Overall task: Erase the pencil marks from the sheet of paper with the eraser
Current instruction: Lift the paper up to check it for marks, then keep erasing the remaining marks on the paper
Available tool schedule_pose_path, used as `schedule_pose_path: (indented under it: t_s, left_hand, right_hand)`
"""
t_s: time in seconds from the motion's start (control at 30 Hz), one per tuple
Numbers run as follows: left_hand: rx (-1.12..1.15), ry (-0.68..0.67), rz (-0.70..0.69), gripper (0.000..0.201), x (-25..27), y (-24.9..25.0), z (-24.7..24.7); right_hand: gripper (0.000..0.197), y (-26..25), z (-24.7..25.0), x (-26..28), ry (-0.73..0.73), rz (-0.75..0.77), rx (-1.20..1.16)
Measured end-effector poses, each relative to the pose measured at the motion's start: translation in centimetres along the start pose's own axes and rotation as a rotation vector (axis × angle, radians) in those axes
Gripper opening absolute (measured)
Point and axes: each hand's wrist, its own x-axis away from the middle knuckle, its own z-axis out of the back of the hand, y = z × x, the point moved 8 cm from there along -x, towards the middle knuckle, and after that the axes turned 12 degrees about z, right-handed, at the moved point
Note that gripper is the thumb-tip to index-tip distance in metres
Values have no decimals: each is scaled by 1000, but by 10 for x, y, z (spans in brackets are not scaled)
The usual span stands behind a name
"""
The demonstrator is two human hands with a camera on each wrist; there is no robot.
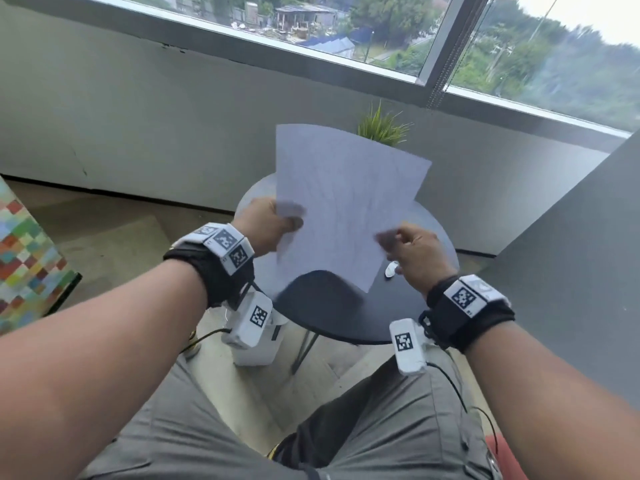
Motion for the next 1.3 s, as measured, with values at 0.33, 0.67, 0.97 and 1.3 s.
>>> schedule_pose_path:
  t_s: [0.33, 0.67, 0.97, 1.3]
  left_hand:
    - [-237, 75, 21, 23, 10, 0, -2]
    - [-163, 88, 265, 56, -56, -76, -11]
    - [-931, 290, 124, 95, -57, -58, -5]
    - [-1409, -240, -148, 95, -35, -77, -75]
  right_hand:
    - [18, -6, 5, -12, -110, -92, 87]
    - [32, 98, -1, -23, -503, -153, 641]
    - [27, 134, -30, -30, -618, -37, 687]
    - [17, 106, -12, -49, -558, -27, 484]
